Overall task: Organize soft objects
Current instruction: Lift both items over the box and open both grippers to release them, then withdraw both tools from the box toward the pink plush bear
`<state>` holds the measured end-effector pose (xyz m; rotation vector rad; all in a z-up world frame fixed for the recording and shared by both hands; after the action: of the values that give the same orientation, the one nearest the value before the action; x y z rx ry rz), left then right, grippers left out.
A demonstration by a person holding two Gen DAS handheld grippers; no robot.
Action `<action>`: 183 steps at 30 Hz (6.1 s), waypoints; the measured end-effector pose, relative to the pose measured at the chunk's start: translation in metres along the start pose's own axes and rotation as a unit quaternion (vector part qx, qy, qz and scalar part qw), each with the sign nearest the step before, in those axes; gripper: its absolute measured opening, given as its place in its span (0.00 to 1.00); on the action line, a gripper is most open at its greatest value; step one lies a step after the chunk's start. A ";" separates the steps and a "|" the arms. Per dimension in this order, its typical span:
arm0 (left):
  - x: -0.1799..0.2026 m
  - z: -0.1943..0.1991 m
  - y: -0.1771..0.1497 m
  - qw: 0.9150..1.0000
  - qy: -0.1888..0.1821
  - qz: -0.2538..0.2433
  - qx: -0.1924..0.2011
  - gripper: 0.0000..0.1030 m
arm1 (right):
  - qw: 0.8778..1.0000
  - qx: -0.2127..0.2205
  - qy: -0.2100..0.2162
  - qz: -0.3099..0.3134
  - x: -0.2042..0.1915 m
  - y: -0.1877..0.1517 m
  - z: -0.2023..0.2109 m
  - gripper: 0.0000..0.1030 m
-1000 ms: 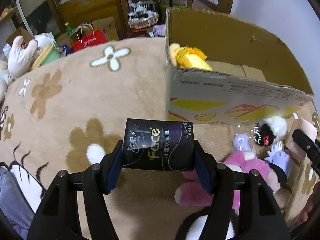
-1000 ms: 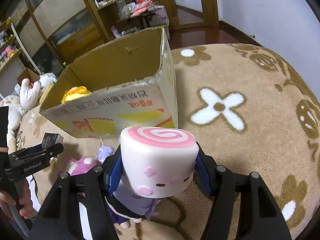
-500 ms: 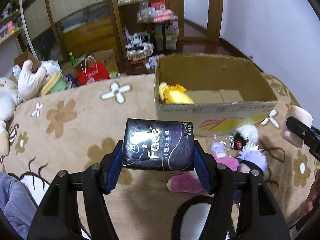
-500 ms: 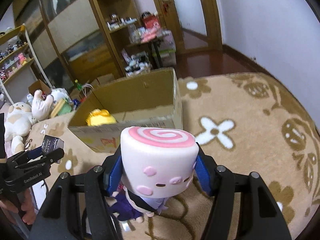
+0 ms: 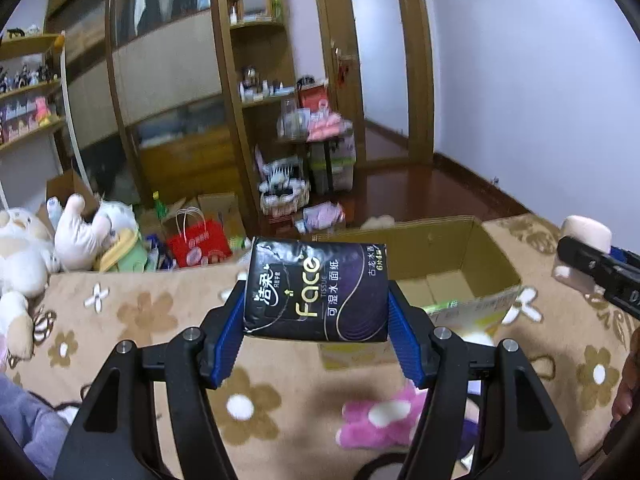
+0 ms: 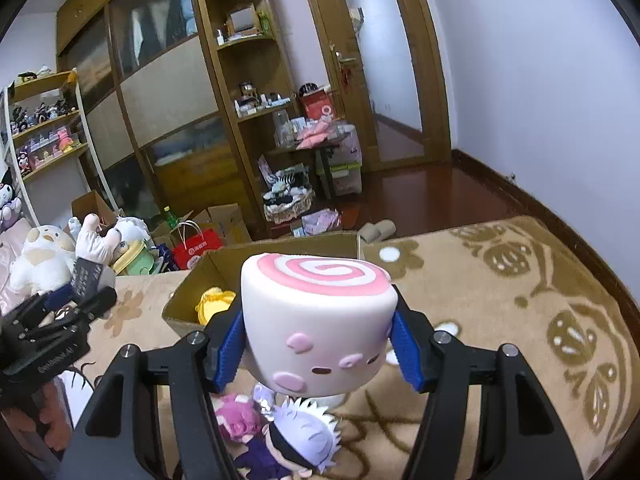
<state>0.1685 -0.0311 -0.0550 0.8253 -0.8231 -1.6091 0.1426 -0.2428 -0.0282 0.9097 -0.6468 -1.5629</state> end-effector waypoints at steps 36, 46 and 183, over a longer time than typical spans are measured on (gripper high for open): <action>0.036 -0.098 0.019 0.998 -0.043 -0.044 -0.013 0.62 | 0.998 -0.019 0.041 0.053 -0.022 0.006 -0.101 0.66; 0.044 -0.121 -0.004 0.994 -0.088 -0.038 -0.060 0.62 | 0.997 -0.035 0.054 0.047 -0.020 -0.010 -0.116 0.68; 0.090 -0.088 -0.159 0.943 -0.126 -0.057 -0.303 0.92 | 0.969 -0.245 0.025 -0.030 -0.017 -0.141 -0.090 0.99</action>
<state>0.1490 -0.1012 -0.2441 0.2309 -0.4056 -1.9503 0.1408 -0.1924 -0.1884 0.5941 -0.1786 -1.6466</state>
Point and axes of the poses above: each gripper's, at about its wrist camera, not at the fingertips, and z roughly against the way its jaws point, x to its right, y to its top, the point moved 10 cm from there along -z, roughly the way its jaws point, and after that the axes turned 1 degree about z, right-handed, at the moved point
